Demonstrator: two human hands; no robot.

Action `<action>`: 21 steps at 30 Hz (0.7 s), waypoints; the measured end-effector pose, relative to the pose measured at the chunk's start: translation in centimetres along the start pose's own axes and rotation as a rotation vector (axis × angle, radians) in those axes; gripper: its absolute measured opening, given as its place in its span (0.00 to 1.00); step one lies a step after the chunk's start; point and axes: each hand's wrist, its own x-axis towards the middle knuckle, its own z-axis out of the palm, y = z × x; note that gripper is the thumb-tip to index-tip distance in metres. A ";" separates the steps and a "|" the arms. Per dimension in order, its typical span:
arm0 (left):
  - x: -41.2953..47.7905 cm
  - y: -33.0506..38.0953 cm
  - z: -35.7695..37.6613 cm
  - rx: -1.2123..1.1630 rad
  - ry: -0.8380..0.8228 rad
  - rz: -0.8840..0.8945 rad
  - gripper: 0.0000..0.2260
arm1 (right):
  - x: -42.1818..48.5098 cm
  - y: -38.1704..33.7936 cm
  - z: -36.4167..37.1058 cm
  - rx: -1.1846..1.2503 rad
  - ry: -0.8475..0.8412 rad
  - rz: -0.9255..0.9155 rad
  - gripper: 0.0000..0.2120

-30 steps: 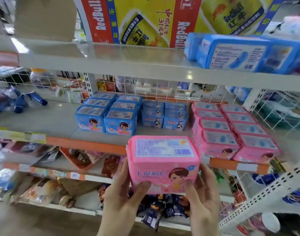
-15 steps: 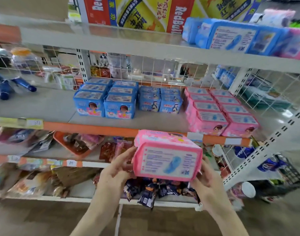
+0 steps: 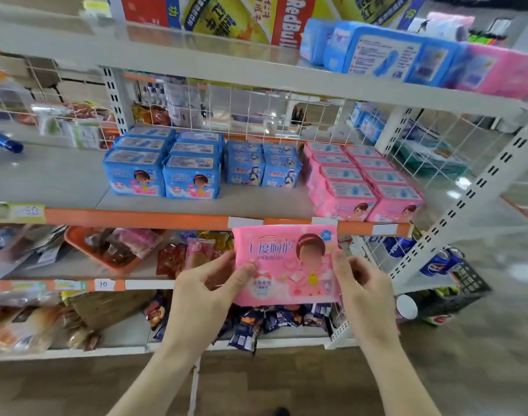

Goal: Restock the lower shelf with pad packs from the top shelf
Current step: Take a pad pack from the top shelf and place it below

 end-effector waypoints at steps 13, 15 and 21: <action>1.2 -0.2 -0.1 0.090 0.101 -0.017 0.20 | 2.4 1.4 1.8 -0.090 -0.067 0.002 0.27; 1.9 0.4 0.6 0.116 0.121 0.000 0.19 | 3.4 1.1 1.5 -0.083 -0.086 -0.006 0.27; 4.4 1.5 5.1 0.173 0.153 0.051 0.09 | 7.4 1.6 -1.5 -0.060 -0.103 -0.033 0.23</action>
